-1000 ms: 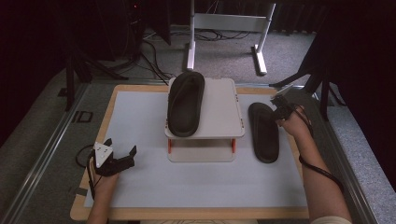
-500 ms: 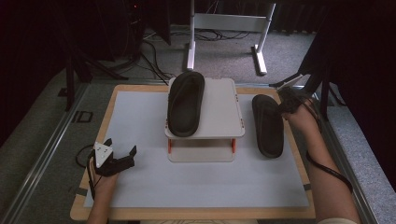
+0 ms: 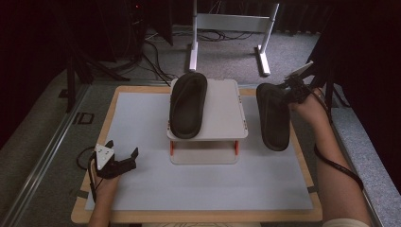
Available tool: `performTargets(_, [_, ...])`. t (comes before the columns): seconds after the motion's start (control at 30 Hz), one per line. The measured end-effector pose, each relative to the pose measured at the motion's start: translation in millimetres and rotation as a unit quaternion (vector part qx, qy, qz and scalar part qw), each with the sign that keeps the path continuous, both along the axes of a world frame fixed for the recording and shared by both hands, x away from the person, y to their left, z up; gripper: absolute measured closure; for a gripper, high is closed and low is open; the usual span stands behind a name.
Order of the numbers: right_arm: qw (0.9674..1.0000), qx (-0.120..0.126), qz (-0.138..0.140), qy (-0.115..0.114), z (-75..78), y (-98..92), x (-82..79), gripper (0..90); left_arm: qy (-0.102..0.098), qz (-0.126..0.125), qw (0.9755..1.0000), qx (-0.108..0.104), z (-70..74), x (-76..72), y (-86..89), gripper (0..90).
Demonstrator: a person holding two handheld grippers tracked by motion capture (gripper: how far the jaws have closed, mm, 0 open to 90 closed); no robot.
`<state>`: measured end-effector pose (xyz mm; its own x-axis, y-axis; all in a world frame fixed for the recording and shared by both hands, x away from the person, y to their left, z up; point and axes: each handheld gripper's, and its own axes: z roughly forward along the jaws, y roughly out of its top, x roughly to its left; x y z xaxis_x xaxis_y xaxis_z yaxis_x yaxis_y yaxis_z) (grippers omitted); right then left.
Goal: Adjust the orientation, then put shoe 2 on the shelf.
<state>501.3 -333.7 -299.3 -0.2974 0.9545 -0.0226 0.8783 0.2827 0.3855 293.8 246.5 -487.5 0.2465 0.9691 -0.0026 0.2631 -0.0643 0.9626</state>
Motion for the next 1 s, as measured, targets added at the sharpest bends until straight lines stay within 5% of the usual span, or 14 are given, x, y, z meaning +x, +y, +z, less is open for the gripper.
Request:
performTargets(0.53, [0.9998, -0.002, 0.014, -0.010, 41.4, 23.1, -2.4, 74.9, 0.000, -0.001, 1.0000, 0.000, 0.0, -0.1, 0.1, 2.1])
performTargets(1.0, [0.9989, -0.001, 0.040, -0.025, 74.7, 61.8, -4.7, 75.0, 0.000, -0.002, 1.0000, 0.000, 0.1, -0.1, 0.2, 2.1])
